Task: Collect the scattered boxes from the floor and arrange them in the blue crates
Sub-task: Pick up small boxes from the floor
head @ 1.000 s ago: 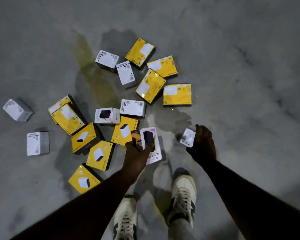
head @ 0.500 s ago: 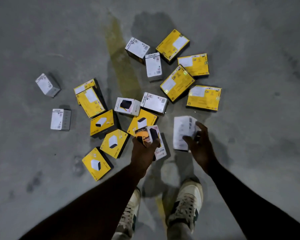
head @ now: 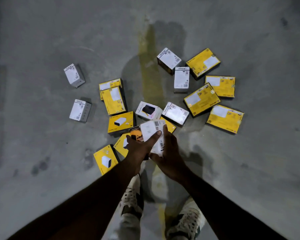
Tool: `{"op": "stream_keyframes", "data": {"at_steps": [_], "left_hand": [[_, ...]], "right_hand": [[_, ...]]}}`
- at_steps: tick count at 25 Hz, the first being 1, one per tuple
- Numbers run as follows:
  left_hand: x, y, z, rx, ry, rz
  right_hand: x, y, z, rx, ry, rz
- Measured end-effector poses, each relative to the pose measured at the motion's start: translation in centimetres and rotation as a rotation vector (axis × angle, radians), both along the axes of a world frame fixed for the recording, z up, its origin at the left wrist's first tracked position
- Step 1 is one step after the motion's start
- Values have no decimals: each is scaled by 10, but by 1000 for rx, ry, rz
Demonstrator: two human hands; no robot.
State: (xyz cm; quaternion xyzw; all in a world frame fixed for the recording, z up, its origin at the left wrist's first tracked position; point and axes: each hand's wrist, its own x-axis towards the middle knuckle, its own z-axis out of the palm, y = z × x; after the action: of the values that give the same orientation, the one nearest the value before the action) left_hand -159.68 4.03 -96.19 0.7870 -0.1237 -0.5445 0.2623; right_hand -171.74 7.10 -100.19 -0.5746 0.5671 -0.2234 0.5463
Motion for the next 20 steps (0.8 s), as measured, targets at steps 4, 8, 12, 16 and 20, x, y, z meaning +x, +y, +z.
{"op": "stream_keyframes", "data": {"at_steps": [4, 8, 12, 16, 20], "left_hand": [[25, 0, -6, 3, -28, 26], [61, -2, -27, 20, -3, 154], [91, -13, -45, 18, 92, 148], [123, -31, -61, -1, 143, 123], [146, -30, -62, 33, 183, 75]], "right_hand": [[26, -13, -5, 61, -56, 95], [49, -40, -34, 197, -241, -193], [63, -98, -73, -303, 544, -66], [84, -146, -123, -276, 889, 293], [84, -143, -141, -346, 1021, 244]]}}
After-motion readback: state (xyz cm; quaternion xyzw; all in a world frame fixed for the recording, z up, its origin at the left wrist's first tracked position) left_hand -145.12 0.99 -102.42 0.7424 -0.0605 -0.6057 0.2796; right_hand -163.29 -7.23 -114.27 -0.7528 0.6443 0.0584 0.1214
